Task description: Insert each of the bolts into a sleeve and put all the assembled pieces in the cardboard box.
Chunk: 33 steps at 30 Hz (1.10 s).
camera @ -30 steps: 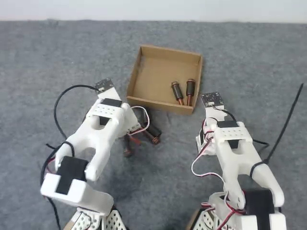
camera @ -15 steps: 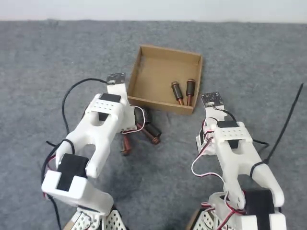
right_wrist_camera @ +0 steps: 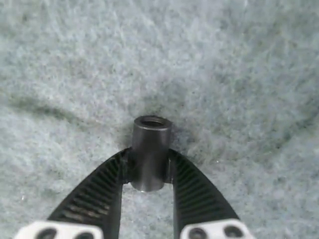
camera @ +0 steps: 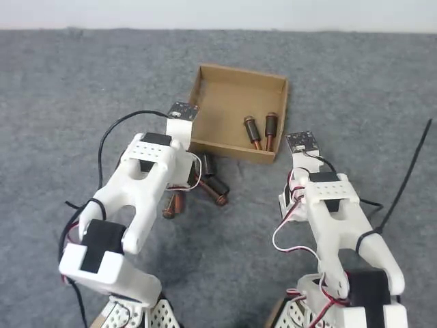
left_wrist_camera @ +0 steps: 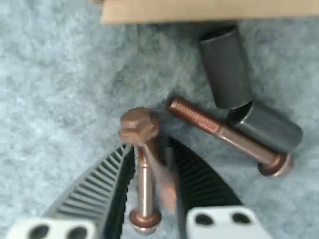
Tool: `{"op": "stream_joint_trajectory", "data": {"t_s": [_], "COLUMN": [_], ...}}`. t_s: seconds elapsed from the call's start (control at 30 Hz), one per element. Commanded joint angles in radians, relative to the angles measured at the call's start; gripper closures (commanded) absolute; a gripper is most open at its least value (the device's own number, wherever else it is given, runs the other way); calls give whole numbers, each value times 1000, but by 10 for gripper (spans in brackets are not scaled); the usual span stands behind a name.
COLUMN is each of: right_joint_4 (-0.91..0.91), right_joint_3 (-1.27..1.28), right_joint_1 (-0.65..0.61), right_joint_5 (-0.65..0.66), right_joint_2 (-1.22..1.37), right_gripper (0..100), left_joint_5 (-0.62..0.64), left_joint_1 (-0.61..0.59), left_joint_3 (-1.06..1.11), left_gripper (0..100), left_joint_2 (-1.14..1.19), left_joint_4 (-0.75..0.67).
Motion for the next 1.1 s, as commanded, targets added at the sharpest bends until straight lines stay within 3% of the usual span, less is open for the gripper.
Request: {"op": "stream_joint_trajectory", "data": {"t_s": [0.0,0.27,0.43,0.6,0.8,1.07], "right_joint_4": [-1,-1,-1,-1,-1,-1], "right_joint_3": [-34,-34,-34,-34,-34,-34], "right_joint_1": [5,5,5,5,5,5], "right_joint_5": [8,8,8,8,8,8], "right_joint_2": [7,7,8,8,8,8], "right_gripper": [992,992,992,992,992,992], "left_joint_5": [-11,-11,-11,-9,123,138], "left_joint_1": [-9,0,28,87,109,110], "left_joint_3": [-58,-22,47,51,53,62], "left_gripper": [852,848,852,852,852,852], "left_joint_2": [-20,-107,-107,-118,-118,-103], "left_joint_4": [38,69,-55,-60,-63,-120]}}
